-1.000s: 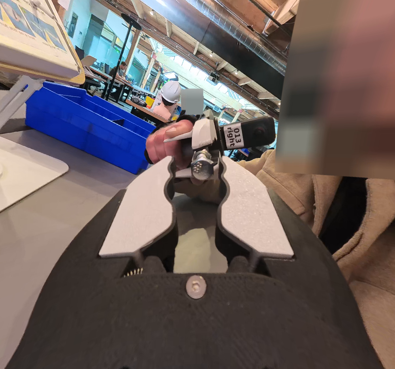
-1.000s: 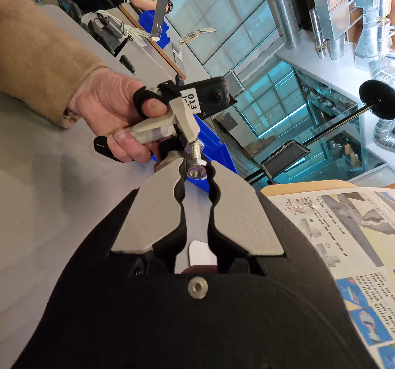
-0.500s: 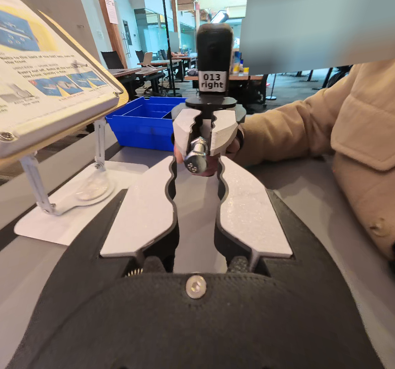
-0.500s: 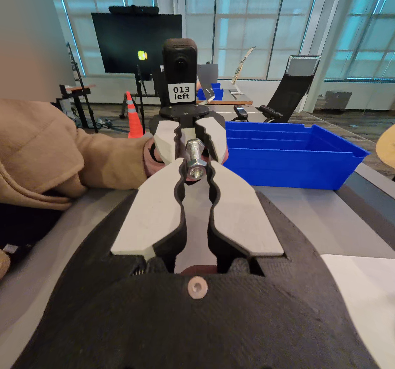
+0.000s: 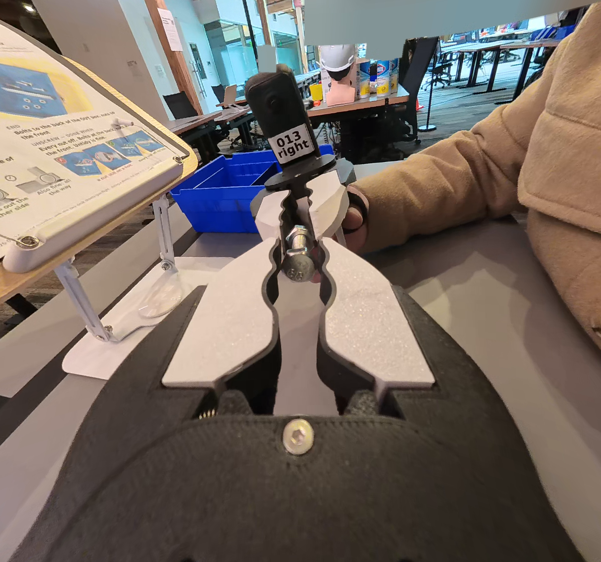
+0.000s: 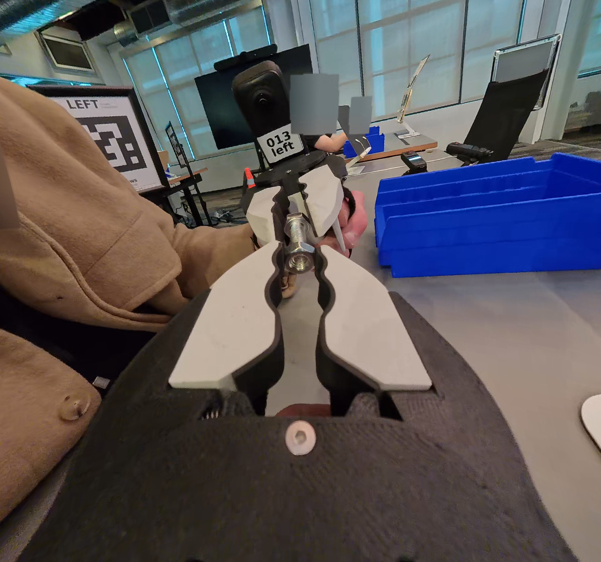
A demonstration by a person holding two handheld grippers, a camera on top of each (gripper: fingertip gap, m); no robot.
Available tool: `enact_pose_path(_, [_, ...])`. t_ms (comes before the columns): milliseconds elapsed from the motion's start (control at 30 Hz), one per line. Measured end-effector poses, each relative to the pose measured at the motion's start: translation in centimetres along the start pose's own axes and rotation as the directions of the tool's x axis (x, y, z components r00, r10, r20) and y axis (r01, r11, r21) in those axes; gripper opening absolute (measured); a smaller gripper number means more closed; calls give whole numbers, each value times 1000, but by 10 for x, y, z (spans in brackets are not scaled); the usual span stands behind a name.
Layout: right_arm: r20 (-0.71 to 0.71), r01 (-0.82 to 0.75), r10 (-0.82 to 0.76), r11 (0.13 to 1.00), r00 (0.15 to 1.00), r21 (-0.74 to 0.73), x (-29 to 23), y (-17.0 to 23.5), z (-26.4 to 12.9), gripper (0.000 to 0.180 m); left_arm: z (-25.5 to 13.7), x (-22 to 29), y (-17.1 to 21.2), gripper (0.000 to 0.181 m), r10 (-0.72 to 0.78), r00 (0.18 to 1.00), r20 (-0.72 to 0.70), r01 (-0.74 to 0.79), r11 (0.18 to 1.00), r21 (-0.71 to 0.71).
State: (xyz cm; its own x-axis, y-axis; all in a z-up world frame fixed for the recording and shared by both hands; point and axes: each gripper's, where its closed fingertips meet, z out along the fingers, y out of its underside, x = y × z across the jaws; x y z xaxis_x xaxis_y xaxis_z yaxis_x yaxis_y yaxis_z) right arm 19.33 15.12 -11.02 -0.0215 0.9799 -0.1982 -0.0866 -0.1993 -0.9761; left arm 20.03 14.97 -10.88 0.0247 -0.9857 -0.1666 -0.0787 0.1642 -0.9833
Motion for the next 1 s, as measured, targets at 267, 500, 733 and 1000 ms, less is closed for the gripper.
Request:
enact_pose_path(267, [-117, 273, -281, 958, 952, -83, 4, 1, -1, 18, 1, -2, 6, 19, -186, 980, -65, 186, 982, -4])
enact_pose_path(500, [-160, 706, -792, 601, 589, -373, 4, 2, -1, 18, -1, -1, 4, 19, -494, 826, -271, 528, 847, 62])
enact_pose_path(733, [-51, 818, -966, 243, 254, -521, -1, 2, -1, 18, -1, 3, 1, 18, -582, 709, -399, 656, 752, 68])
enact_pose_path(1000, [-151, 766, -872, 483, 466, -424, -1, -1, 1, 18, -3, 0, -1, 19, -560, 729, -394, 640, 762, 100])
